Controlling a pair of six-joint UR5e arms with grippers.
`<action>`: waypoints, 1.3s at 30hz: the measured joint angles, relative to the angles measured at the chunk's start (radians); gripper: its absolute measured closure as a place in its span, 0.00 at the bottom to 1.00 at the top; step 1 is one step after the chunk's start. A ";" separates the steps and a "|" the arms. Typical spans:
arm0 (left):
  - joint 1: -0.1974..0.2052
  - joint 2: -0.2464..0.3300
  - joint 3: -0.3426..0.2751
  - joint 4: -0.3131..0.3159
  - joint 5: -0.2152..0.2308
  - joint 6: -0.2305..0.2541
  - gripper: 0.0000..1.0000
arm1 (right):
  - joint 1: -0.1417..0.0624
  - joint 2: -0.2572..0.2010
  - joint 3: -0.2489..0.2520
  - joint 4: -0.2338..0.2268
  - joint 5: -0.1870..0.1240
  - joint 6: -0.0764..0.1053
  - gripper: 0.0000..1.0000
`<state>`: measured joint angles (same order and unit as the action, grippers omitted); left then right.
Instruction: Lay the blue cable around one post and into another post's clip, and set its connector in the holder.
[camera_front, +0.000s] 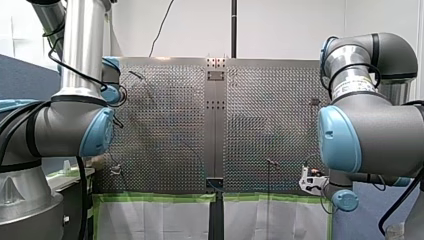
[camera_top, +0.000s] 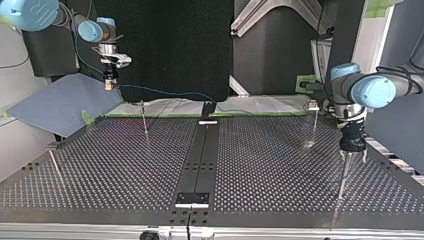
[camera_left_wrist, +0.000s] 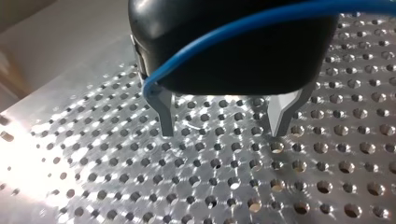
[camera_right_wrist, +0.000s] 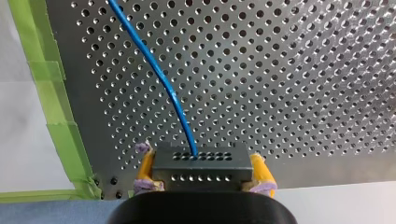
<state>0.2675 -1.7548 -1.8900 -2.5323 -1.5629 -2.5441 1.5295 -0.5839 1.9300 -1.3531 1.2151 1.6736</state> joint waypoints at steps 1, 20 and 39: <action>0.002 0.000 -0.005 0.008 0.000 -0.009 0.00 | 0.000 0.000 0.000 0.000 0.000 0.000 0.64; 0.019 0.051 -0.019 0.058 0.014 -0.083 0.00 | 0.008 0.000 -0.002 0.000 0.000 0.000 0.64; -0.008 0.136 -0.020 -0.087 0.045 0.039 0.00 | 0.008 0.000 -0.006 0.007 0.003 0.000 0.64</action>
<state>0.2592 -1.6190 -1.9095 -2.6191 -1.5177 -2.5052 1.5376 -0.5837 1.9236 -1.3463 1.2178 1.6732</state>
